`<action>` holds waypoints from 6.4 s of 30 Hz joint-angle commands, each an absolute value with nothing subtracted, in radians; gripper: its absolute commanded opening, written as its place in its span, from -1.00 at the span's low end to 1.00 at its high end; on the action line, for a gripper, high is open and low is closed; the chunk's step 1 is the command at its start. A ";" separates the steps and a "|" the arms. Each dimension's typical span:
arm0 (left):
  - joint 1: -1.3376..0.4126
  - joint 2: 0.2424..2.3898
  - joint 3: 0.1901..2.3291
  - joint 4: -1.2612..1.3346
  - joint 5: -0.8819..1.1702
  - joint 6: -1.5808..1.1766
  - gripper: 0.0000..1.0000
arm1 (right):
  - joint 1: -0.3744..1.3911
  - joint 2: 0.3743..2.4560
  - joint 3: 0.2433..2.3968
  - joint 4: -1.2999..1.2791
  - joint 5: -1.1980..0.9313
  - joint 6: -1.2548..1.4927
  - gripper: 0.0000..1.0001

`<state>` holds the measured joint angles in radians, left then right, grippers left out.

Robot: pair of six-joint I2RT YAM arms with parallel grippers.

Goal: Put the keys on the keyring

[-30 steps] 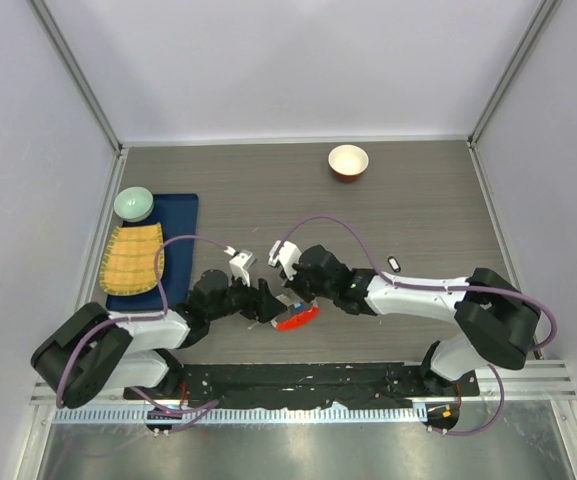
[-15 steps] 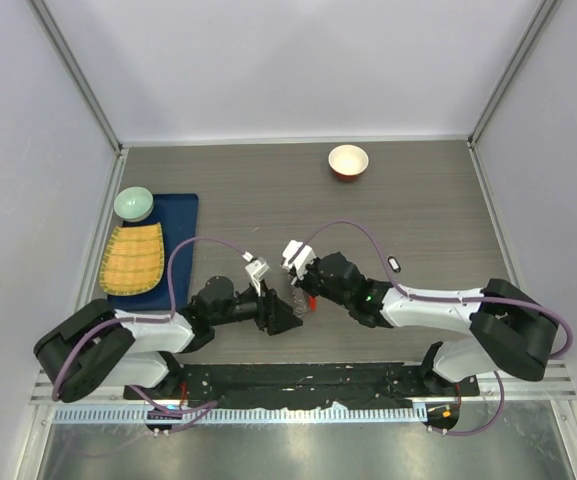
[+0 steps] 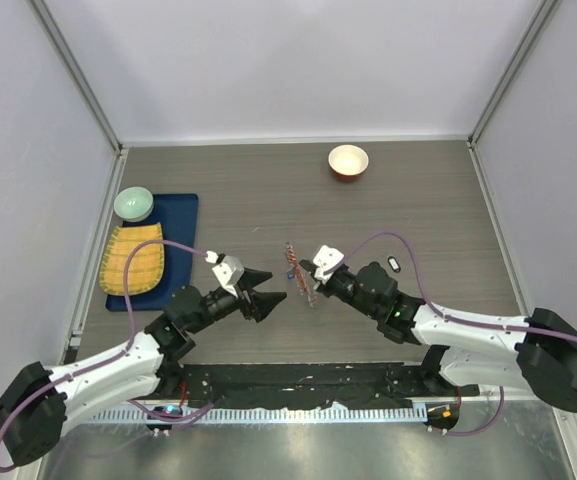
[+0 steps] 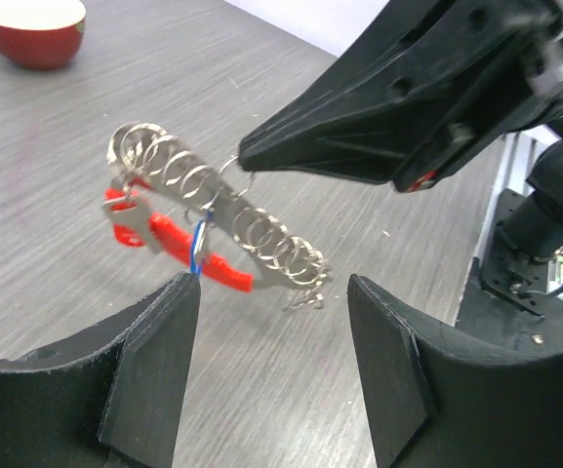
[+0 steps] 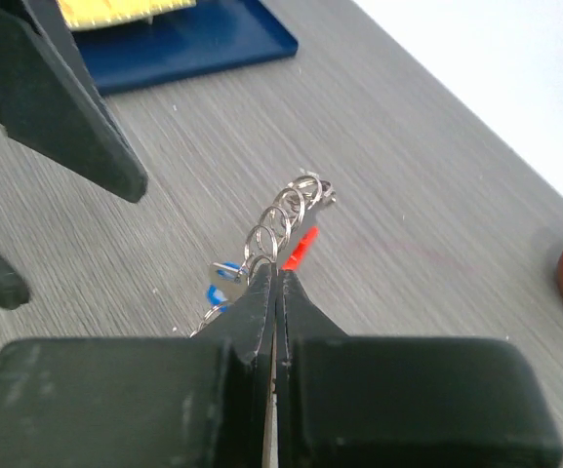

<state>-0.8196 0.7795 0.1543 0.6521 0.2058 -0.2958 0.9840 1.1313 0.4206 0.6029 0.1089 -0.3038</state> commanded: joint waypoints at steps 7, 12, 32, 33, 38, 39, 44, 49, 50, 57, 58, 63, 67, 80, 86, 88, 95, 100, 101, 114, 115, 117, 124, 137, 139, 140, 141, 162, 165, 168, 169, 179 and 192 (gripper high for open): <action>-0.816 0.882 0.284 0.702 0.314 -0.160 0.30 | 0.979 0.973 0.387 0.742 0.014 -0.302 -0.98; -0.816 0.877 0.328 0.689 0.359 -0.083 0.27 | 0.979 0.936 0.364 0.755 -0.029 -0.290 -0.99; -0.816 0.937 0.380 0.695 0.460 0.103 -0.07 | 0.979 0.888 0.344 0.758 -0.140 -0.256 -0.99; -0.816 0.940 0.383 0.689 0.466 0.103 -0.09 | 0.979 0.888 0.344 0.758 -0.140 -0.258 -0.99; -0.816 0.953 0.393 0.675 0.488 0.084 -0.25 | 0.977 0.893 0.345 0.758 -0.143 -0.259 -0.99; -0.816 0.954 0.400 0.655 0.492 0.084 -0.28 | 0.979 0.893 0.344 0.758 -0.141 -0.258 -0.98; -0.816 0.960 0.399 0.623 0.489 0.071 -0.34 | 0.979 0.885 0.342 0.756 -0.135 -0.258 -0.98; -0.818 0.976 0.396 0.607 0.466 0.058 -0.47 | 0.977 0.884 0.341 0.758 -0.133 -0.259 -0.99; -0.816 0.982 0.394 0.606 0.460 0.057 -0.51 | 0.977 0.885 0.341 0.758 -0.133 -0.259 -0.99; -0.816 0.989 0.396 0.595 0.434 0.057 -1.00 | 0.979 0.885 0.337 0.759 -0.120 -0.261 -0.99; -0.816 0.986 0.394 0.594 0.430 0.057 -1.00 | 0.979 0.890 0.337 0.758 -0.117 -0.256 -0.98; -0.816 0.970 0.379 0.586 0.399 0.061 -1.00 | 0.979 0.891 0.344 0.749 -0.031 -0.183 -0.78; -0.816 0.979 0.357 0.583 0.362 0.086 -0.99 | 0.976 0.894 0.382 0.651 0.089 -0.140 -0.25; -0.816 1.060 0.364 0.511 0.364 0.196 -1.00 | 0.835 0.934 0.466 0.368 -0.064 -0.019 0.06; -0.816 1.071 0.387 0.437 0.347 0.245 -1.00 | 0.761 1.012 0.446 0.416 -0.261 0.029 0.04; -0.816 1.077 0.394 0.420 0.344 0.259 -1.00 | 0.759 1.029 0.448 0.436 -0.305 0.014 0.01; -0.816 1.092 0.423 0.368 0.348 0.275 -1.00 | 0.759 1.120 0.456 0.468 -0.455 -0.029 -0.11; -0.818 1.081 0.416 0.374 0.356 0.279 -1.00 | 0.759 1.166 0.454 0.503 -0.495 -0.038 -0.14; -0.816 1.080 0.410 0.389 0.357 0.279 -0.99 | 0.759 1.172 0.450 0.514 -0.503 -0.034 -0.14; -0.816 1.037 0.204 0.833 0.253 0.083 -1.00 | 0.759 1.235 0.396 0.689 -0.488 -0.003 -0.22; -0.816 1.042 0.184 0.860 0.247 0.052 -1.00 | 0.759 1.239 0.388 0.702 -0.492 0.020 -0.22; -0.816 1.052 0.167 0.945 0.236 0.017 -0.99 | 0.759 1.255 0.380 0.747 -0.499 0.029 -0.22; -0.816 1.120 0.141 1.123 0.270 -0.066 -0.99 | 0.759 1.298 0.347 0.850 -0.514 0.061 -0.23; -0.816 1.114 0.155 1.160 0.360 -0.087 -0.99 | 0.739 1.307 0.295 1.023 -0.543 0.117 -0.25; -0.816 1.115 0.158 1.155 0.379 -0.086 -0.98 | 0.739 1.302 0.287 1.035 -0.554 0.117 -0.25; -0.816 1.117 0.161 1.154 0.383 -0.086 -0.98 | 0.739 1.301 0.284 1.052 -0.561 0.118 -0.25; -0.816 1.118 0.164 1.154 0.399 -0.084 -0.98 | 0.739 1.296 0.281 1.058 -0.564 0.117 -0.25; -0.816 1.123 0.170 1.171 0.446 -0.104 -0.84 | 0.736 1.281 0.291 1.083 -0.678 0.121 -0.99; -0.816 1.100 0.170 1.093 0.427 -0.071 -0.48 | 0.738 1.230 0.334 0.947 -0.673 0.077 -0.99; -0.816 1.017 0.186 0.920 0.402 -0.025 -0.20 | 0.739 1.162 0.402 0.717 -0.637 0.008 -0.99; -0.816 0.970 0.192 0.863 0.393 0.019 -0.11 | 0.739 1.148 0.423 0.578 -0.629 0.000 -0.99; -0.816 0.839 0.224 0.606 0.357 0.136 0.06 | 0.886 1.199 0.794 -0.191 -0.321 -0.276 -0.99; -0.819 0.785 0.118 0.640 0.247 -0.136 0.11 | 0.948 1.347 1.092 -0.538 -0.003 -0.256 -0.99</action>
<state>-0.8124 0.7860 0.1551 0.5961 0.2966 0.0002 0.9447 1.3163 1.0031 -0.4595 -0.0841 -0.2649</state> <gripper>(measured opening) 0.543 0.029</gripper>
